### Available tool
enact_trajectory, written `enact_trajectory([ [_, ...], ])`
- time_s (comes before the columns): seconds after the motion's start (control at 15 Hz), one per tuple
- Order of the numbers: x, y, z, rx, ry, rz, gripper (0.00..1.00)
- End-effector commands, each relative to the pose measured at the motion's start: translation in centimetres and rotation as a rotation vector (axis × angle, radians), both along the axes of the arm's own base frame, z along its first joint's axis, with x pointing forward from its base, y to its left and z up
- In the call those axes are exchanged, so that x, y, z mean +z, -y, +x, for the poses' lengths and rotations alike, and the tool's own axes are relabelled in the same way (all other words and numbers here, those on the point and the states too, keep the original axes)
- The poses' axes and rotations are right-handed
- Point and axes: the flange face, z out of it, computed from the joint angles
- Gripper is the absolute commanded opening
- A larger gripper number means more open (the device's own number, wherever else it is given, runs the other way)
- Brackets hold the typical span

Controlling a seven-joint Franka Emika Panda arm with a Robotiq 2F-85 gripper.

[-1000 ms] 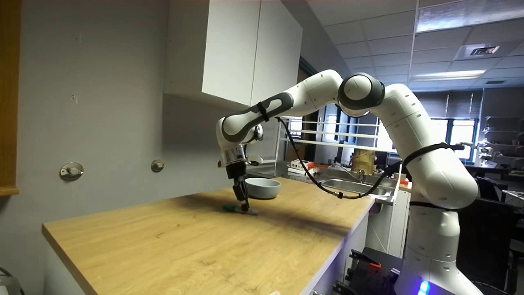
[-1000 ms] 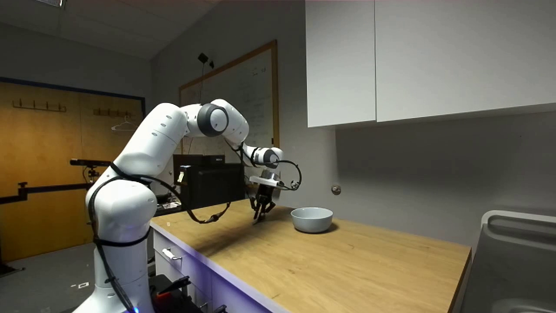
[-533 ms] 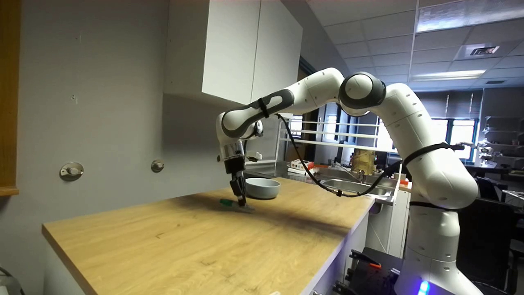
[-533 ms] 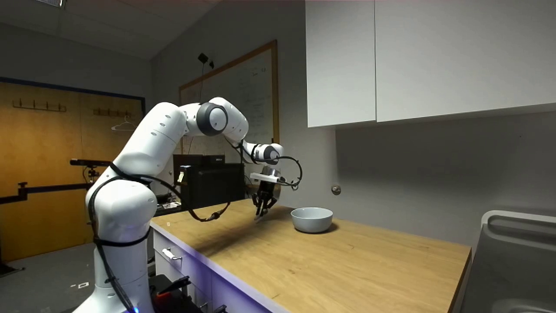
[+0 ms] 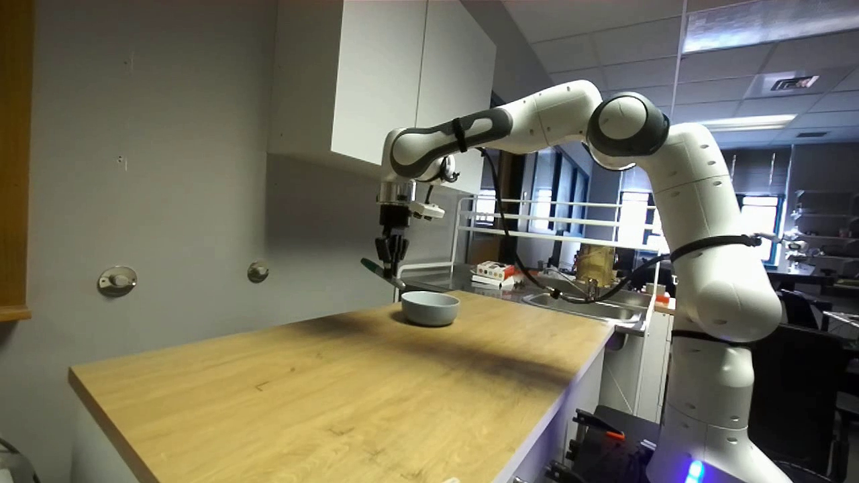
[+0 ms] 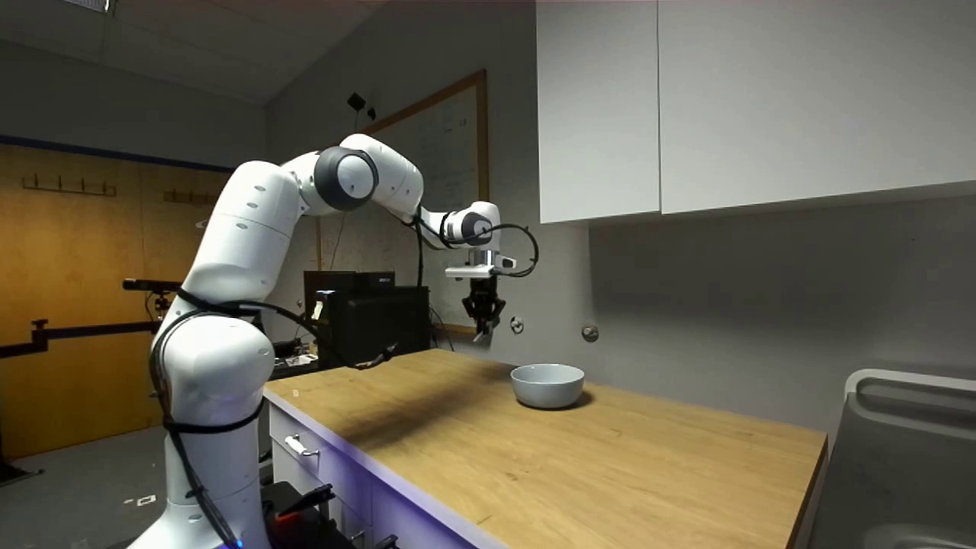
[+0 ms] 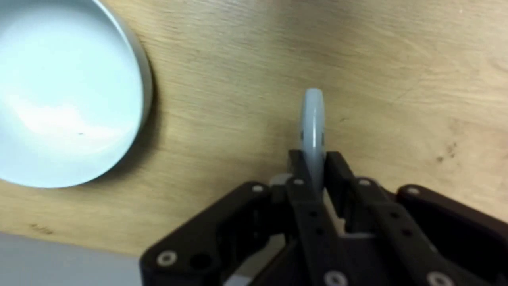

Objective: Pick up the marker from the table and put it in the bowl

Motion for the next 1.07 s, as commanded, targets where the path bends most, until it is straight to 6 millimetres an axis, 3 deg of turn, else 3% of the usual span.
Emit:
enact_trajectory([
  [0.0, 4.1, 5.3, -1.9, -0.153, 0.129, -0.021, 0.14],
  [0.27, 5.2, 12.6, -3.3, -0.348, 0.224, -0.038, 0.14],
  [0.53, 3.9, 17.9, -4.2, -0.486, 0.247, -0.044, 0.14],
  [0.73, 2.1, 19.5, -4.3, -0.535, 0.230, -0.035, 0.14],
  [1.0, -0.2, 19.0, -4.0, -0.553, 0.200, -0.025, 0.14],
])
